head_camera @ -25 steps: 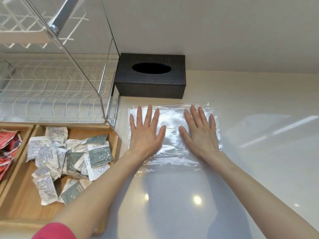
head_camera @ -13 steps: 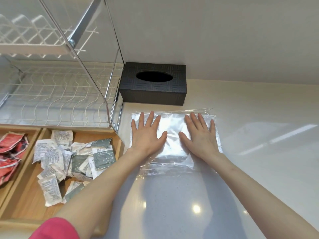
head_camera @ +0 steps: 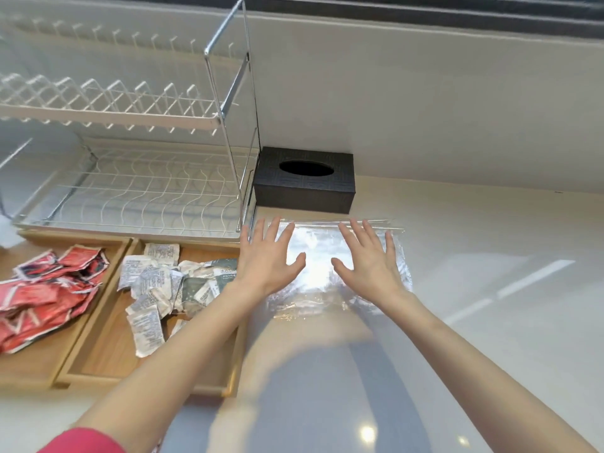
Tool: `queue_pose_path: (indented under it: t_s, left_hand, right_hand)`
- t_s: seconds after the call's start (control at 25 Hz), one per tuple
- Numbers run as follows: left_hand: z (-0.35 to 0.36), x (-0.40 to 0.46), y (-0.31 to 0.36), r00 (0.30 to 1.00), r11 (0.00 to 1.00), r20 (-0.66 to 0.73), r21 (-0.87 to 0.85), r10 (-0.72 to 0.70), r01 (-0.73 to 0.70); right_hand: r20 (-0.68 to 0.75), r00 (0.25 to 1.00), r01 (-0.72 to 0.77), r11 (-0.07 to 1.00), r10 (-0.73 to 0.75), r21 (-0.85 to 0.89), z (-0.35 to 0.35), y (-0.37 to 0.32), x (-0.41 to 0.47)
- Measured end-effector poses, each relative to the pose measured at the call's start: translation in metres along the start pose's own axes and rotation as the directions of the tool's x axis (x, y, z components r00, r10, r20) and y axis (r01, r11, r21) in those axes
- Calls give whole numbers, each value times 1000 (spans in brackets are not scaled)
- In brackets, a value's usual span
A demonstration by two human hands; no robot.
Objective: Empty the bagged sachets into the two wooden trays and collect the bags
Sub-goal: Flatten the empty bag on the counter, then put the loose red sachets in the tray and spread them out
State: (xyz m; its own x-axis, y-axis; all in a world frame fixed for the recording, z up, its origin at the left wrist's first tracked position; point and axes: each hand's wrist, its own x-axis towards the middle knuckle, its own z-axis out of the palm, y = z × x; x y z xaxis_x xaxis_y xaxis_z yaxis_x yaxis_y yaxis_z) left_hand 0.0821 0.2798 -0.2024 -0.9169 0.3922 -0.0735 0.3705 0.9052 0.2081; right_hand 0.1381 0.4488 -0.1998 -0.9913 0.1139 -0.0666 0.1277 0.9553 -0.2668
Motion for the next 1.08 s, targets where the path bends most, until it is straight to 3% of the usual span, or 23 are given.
queue_pose_path:
  t_s: [0.36, 0.72, 0.92, 1.08]
  left_hand:
    - [-36, -100, -47, 990, 989, -141, -143, 10, -30]
    - [-35, -190, -122, 985, 970, -168, -241, -40, -2]
    - [-25, -232, -161, 987, 940, -138, -340, -89, 37]
    - [-5, -250, -186, 996, 944, 12, -318, -86, 86]
  right_hand:
    - [-43, 998, 49, 986, -43, 158, -7, -72, -75]
    - [-102, 990, 127, 908, -93, 400, 33, -165, -135]
    - [-47, 995, 103, 869, -91, 484, 65, -209, -159]
    - [93, 990, 56, 906, -104, 421, 94, -234, -168]
